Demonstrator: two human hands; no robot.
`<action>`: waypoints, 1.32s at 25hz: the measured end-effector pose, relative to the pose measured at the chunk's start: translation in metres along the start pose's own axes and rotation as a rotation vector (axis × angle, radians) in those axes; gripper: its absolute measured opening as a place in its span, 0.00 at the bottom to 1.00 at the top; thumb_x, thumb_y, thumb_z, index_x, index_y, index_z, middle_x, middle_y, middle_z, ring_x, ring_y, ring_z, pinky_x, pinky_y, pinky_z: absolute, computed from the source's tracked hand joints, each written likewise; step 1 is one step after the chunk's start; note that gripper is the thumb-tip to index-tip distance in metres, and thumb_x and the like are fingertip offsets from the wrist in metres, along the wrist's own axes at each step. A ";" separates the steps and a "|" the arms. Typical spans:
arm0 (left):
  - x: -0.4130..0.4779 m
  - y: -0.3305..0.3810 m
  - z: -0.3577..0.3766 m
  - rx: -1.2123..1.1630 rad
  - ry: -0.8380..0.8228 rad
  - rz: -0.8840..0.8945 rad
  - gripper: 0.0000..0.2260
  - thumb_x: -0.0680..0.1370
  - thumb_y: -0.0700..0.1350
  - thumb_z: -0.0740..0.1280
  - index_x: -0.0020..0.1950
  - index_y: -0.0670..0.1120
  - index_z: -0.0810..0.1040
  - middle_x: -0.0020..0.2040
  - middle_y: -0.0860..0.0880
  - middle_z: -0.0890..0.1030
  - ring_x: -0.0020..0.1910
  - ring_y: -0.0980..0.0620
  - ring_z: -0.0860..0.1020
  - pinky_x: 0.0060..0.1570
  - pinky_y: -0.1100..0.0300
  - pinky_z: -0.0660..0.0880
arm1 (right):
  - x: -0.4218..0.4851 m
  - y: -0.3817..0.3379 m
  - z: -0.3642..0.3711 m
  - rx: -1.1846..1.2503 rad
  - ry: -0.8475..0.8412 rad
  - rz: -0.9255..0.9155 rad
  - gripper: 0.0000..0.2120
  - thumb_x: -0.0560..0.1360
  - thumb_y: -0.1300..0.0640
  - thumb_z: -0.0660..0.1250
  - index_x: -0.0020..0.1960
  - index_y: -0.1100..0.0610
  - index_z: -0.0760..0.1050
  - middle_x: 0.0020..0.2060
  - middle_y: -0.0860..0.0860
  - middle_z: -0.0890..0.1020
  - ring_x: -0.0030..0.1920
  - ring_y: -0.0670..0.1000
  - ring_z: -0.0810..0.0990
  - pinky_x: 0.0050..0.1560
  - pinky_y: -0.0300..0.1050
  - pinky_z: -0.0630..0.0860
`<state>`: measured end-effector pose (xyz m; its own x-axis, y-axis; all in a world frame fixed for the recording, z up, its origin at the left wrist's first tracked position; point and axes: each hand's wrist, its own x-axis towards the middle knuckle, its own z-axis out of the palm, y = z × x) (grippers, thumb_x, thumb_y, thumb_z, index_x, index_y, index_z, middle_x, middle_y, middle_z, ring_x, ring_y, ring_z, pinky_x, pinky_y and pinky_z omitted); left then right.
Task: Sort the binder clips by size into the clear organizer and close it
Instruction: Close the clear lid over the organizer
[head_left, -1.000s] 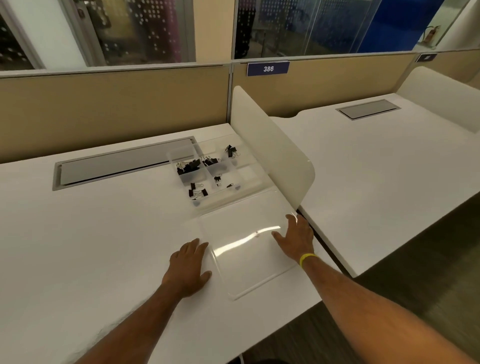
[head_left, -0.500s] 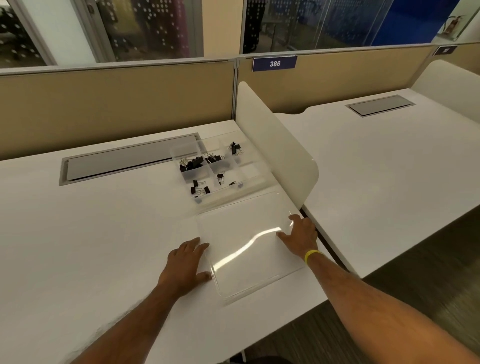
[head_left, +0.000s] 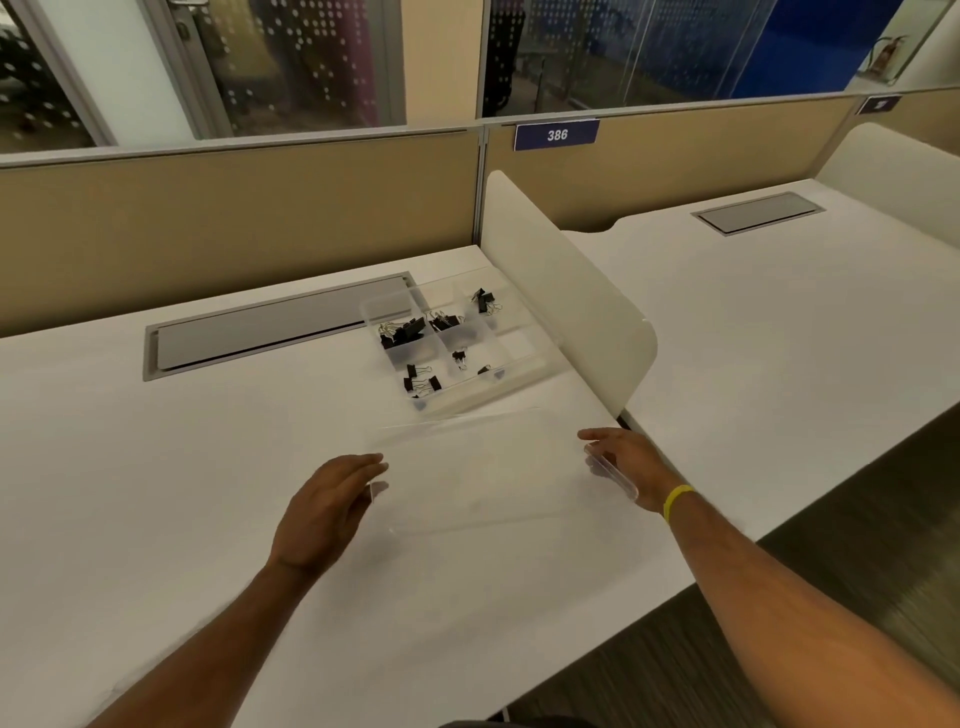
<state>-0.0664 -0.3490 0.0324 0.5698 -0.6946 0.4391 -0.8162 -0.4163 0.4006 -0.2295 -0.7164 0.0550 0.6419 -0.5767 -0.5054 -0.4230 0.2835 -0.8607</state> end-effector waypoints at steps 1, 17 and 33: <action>0.003 -0.002 -0.005 -0.030 0.039 -0.025 0.17 0.81 0.52 0.58 0.57 0.43 0.81 0.57 0.47 0.82 0.56 0.49 0.79 0.57 0.61 0.72 | -0.004 -0.003 0.004 0.057 -0.033 -0.003 0.13 0.76 0.68 0.60 0.57 0.65 0.78 0.40 0.59 0.79 0.39 0.54 0.79 0.43 0.41 0.78; 0.055 -0.037 -0.036 -0.721 0.217 -0.852 0.12 0.81 0.46 0.64 0.56 0.41 0.81 0.38 0.46 0.81 0.33 0.50 0.76 0.35 0.56 0.75 | 0.018 -0.056 0.087 -0.023 0.047 -0.329 0.05 0.74 0.60 0.71 0.49 0.60 0.82 0.32 0.50 0.78 0.34 0.49 0.74 0.37 0.42 0.74; 0.175 -0.058 0.040 -0.748 0.215 -1.019 0.21 0.81 0.44 0.64 0.74 0.42 0.66 0.59 0.46 0.76 0.53 0.46 0.77 0.42 0.58 0.77 | 0.176 -0.142 0.088 -0.469 0.183 -0.486 0.18 0.73 0.58 0.73 0.61 0.60 0.78 0.47 0.52 0.80 0.44 0.47 0.78 0.53 0.40 0.76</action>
<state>0.0766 -0.4702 0.0540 0.9636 -0.1211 -0.2384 0.2076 -0.2233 0.9524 -0.0003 -0.7911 0.0832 0.7274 -0.6861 -0.0162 -0.3733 -0.3757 -0.8483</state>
